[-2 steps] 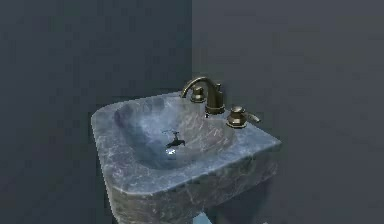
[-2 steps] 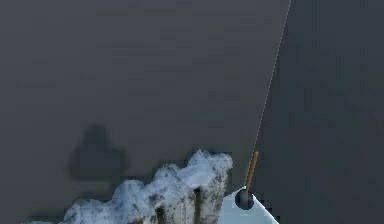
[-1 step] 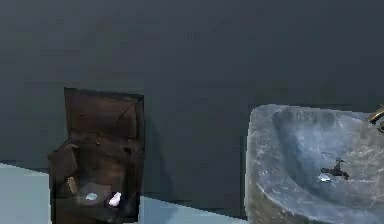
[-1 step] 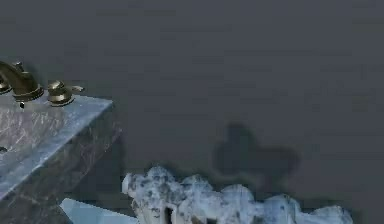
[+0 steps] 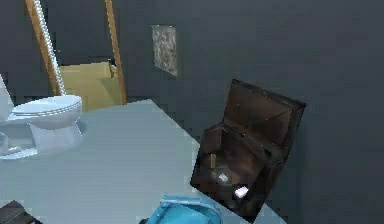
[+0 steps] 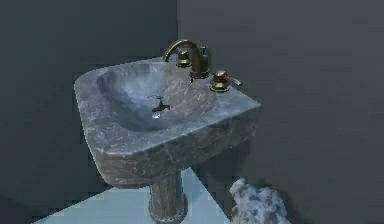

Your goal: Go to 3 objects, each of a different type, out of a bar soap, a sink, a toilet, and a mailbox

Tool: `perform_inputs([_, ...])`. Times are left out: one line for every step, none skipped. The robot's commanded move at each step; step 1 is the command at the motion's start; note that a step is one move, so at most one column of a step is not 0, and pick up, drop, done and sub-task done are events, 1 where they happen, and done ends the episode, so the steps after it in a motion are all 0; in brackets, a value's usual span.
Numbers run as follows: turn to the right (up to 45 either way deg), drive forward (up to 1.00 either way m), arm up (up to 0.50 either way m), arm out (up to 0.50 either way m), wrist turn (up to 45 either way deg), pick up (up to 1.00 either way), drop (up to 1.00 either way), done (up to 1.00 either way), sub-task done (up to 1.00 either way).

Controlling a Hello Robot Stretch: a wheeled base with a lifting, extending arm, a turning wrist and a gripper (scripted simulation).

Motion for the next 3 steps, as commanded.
perform_inputs([-45.0,0.0,0.0,0.0,0.0,0.0,0.0,0.0,0.0])
perform_inputs([0.0,0.0,0.0,0.0,0.0,0.0,0.0,0.0,1.0])
perform_inputs([45.0,0.0,0.0,0.0,0.0,0.0,0.0,0.0,0.0])
